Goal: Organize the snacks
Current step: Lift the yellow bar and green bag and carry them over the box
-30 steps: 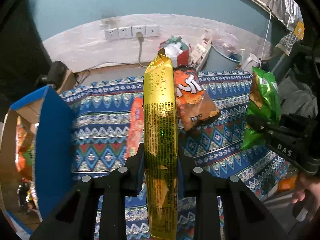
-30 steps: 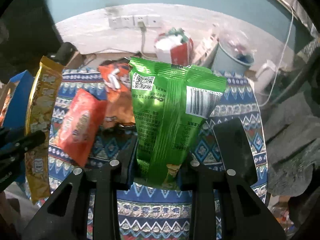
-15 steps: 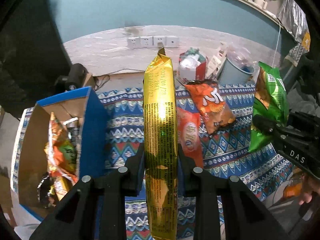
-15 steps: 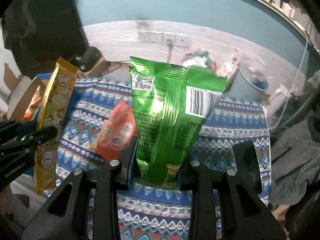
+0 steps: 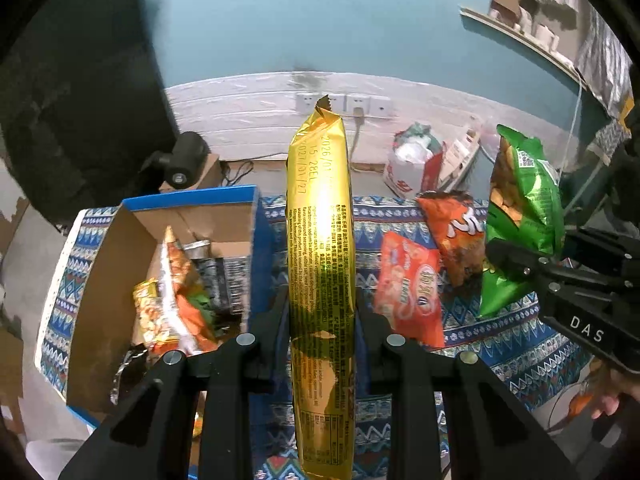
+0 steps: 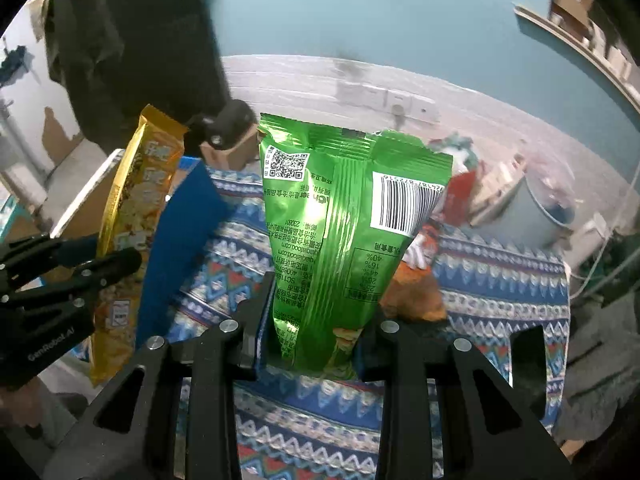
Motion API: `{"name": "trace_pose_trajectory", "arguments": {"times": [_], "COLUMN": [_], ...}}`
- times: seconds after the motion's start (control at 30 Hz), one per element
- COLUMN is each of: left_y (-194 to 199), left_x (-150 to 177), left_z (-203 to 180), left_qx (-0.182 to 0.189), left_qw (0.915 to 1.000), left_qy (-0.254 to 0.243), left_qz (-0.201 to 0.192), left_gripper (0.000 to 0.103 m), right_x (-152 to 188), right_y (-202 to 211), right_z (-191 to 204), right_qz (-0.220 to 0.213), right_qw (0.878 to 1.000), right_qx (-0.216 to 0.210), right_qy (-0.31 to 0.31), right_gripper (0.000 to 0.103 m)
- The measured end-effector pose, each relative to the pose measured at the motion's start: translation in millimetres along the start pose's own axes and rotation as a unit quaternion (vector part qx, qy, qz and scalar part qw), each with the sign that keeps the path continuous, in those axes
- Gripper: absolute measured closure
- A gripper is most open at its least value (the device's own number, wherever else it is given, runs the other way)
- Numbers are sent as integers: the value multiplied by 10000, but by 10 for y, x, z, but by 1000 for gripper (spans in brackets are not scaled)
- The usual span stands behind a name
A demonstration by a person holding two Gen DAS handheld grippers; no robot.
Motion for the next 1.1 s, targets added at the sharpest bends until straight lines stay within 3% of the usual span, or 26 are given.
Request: {"name": "trace_pose_trajectory", "arguments": {"times": [0.67,1.1], "left_y": [-4,-339], "left_x": [164,329], "left_z": [1192,1804], "left_qx": [-505,-799], "left_qw": [9938,9857], "left_qy": [994,1472], "left_qz": [2,206], "left_gripper": [76,76], "right_x": [-430,-573], "right_y": [-430,-865], "right_z": [946,1541], "right_qz": [85,364], "right_qw": [9962,9901], "right_qx": [-606,-949], "right_qy": [619,972], "right_gripper": [74,74]}}
Point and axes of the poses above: each gripper's, at about its wrist camera, not at the fingertips, and y roughly against the way its jaws point, z to its left, x to its underside, the point moved 3 cm from there along -y, roughly the way its jaws point, and after that the axes turned 5 degrees about -x, right-handed, at the moved point
